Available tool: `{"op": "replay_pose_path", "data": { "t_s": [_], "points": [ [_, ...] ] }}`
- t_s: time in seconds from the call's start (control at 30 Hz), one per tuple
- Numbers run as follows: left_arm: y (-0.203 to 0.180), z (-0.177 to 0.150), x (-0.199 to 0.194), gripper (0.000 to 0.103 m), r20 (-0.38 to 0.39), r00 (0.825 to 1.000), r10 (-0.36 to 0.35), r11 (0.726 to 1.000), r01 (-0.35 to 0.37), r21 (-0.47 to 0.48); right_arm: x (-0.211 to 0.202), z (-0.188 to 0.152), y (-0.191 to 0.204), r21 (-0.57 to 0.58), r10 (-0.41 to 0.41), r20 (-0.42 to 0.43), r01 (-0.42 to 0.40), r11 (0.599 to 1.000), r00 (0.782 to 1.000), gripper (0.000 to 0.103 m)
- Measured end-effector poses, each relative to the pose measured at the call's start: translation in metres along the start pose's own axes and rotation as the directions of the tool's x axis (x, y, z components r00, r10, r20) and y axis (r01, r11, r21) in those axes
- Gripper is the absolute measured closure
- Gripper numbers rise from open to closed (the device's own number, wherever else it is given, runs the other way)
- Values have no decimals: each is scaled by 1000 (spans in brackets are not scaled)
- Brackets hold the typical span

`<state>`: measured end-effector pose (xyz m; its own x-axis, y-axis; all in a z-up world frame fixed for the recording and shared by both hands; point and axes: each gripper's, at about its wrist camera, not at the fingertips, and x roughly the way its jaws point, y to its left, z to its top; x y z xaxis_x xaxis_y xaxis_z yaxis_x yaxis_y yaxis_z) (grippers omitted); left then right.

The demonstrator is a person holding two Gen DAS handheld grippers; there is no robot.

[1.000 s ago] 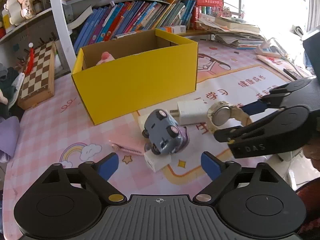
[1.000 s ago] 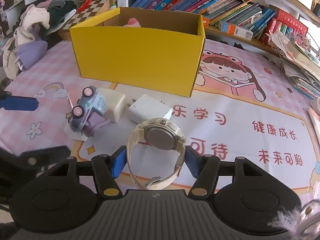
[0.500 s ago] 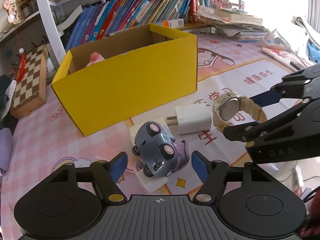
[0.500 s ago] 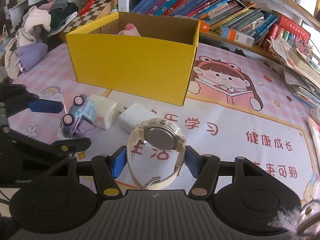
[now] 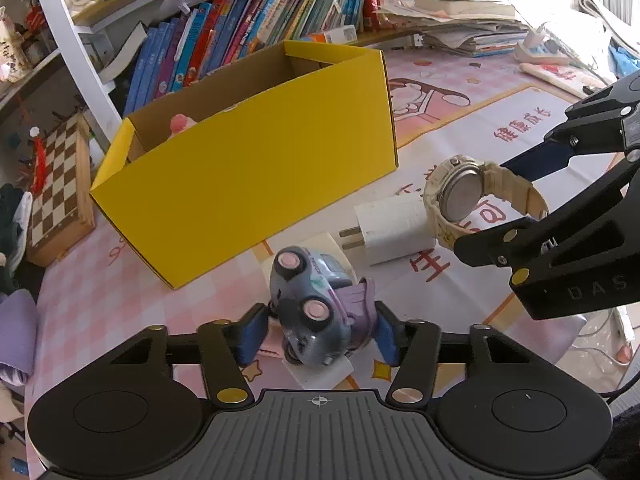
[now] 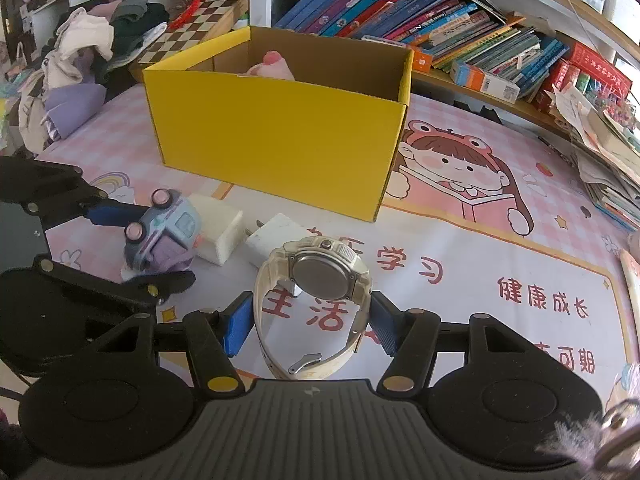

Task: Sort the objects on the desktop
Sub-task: 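Grasp the grey-purple toy car with the left tool while the right tool holds the watch, then carry the toy car with the left tool while the right tool carries the watch toward the box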

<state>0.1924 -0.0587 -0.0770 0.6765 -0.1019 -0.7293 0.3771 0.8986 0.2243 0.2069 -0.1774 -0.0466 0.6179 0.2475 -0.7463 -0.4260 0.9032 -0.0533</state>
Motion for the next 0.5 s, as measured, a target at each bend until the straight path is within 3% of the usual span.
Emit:
{"op": "replay_pose_path", "data": {
  "t_s": [0.5],
  "points": [
    [13,-3,-23,60,59,998,-4,999,7,-45,-11,1,6,-2,8,32,-8,1000,999,44]
  ]
}}
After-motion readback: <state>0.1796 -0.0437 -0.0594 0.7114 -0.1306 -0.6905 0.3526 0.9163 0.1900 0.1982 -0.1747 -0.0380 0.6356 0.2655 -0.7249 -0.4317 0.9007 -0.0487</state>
